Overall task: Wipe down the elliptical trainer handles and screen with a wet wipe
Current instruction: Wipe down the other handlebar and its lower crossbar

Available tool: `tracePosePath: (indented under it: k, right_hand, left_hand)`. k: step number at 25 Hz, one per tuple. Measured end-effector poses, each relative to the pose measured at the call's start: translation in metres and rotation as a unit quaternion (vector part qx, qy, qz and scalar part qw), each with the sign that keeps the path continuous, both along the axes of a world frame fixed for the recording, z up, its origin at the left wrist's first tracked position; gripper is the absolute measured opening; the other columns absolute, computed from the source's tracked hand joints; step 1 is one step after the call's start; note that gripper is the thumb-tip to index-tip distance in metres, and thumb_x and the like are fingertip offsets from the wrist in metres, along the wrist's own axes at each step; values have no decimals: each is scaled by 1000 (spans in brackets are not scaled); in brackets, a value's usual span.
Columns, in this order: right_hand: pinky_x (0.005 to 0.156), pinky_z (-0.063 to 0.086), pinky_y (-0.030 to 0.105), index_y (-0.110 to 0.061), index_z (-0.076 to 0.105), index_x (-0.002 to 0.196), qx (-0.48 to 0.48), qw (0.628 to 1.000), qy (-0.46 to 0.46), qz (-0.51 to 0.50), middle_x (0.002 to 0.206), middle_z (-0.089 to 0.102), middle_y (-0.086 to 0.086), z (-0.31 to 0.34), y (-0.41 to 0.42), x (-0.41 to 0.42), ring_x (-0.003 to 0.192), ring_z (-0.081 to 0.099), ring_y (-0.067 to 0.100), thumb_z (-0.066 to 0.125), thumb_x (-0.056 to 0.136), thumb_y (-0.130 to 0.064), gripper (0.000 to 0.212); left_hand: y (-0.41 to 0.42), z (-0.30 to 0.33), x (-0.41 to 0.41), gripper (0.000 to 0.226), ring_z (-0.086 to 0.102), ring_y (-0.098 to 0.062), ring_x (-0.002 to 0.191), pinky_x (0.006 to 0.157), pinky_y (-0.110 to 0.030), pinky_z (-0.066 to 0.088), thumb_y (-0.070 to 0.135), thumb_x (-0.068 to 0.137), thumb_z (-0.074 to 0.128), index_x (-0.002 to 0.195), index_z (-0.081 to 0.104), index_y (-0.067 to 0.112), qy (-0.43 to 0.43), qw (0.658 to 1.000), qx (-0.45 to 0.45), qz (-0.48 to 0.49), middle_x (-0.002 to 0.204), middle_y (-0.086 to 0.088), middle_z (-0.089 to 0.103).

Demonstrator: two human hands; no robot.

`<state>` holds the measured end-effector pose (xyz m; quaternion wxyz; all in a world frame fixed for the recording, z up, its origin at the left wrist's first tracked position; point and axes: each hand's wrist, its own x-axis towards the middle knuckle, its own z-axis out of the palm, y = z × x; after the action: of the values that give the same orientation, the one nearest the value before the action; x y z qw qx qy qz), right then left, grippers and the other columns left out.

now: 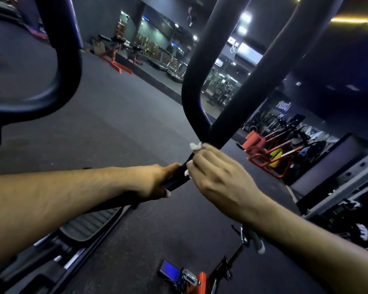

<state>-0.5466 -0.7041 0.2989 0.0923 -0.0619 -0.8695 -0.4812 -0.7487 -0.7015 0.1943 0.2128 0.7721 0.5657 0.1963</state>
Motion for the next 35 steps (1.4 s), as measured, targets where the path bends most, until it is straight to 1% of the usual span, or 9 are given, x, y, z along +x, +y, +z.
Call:
tracePosePath:
  k: [6,11,16,20,26,29,31,33,35]
  right_hand:
    - [125,9,60,5,63,118,103,972,-119,-175,115,64,27,-19,8,-34,118,59,46,24,100,-8,45]
    - [115,-13,72,-1,60,114,189,923,-234,-239,95,62,15,11,-8,-47,105,61,41,39,100,-21,32]
    - [119,2,71,1,56,124,228,897,-277,-259,110,63,21,9,-10,-58,116,57,44,38,103,-25,38]
    - [96,42,52,-11,65,114,31,899,-234,-368,107,66,11,-17,1,-87,98,62,33,42,104,-23,27]
    - [108,43,48,-9,67,104,-48,985,-141,-92,100,69,12,3,7,-34,94,66,35,28,97,-11,40]
    - [99,47,41,-9,66,115,-196,980,30,3,105,68,7,16,1,0,99,64,28,42,97,-6,30]
    - [92,53,40,1,66,118,-280,891,340,107,114,69,10,14,0,16,102,66,24,48,100,1,25]
    - [84,57,36,6,65,115,-404,669,603,161,109,68,13,3,16,9,92,67,20,50,103,2,20]
    - [77,55,29,0,68,106,-547,450,681,186,97,68,7,-6,32,-18,81,63,13,48,105,-3,21]
  left_hand:
    - [-7,7,6,60,64,-30,103,83,-33,45,28,99,68,146,32,17,24,1000,-17,-4,126,-14,66]
    - [-5,8,1,79,60,-21,92,89,-37,51,28,100,67,161,16,26,14,1000,-21,-12,117,-6,63]
    - [-4,6,3,78,63,-35,113,97,-50,53,29,100,67,159,17,25,21,999,-27,-3,135,-15,62]
    - [-6,9,8,32,63,-34,108,89,-40,50,28,102,65,126,52,12,66,997,-28,-2,128,-17,65]
    - [-10,12,3,62,64,-31,110,88,-39,51,29,100,67,150,31,22,37,999,-27,-5,133,-12,64]
    - [-13,15,3,74,61,-31,123,99,-44,52,26,101,67,159,21,27,21,999,-27,-8,144,-11,59]
    - [-12,14,3,77,64,-30,117,98,-49,54,24,100,68,158,18,31,0,999,-34,-5,138,-9,62]
    - [-11,13,4,74,67,-27,101,88,-46,56,24,98,68,154,21,34,2,1000,-26,1,118,-4,67]
    - [-11,15,5,70,66,-24,94,83,-40,53,23,98,68,152,24,31,12,1000,-23,-2,102,0,66]
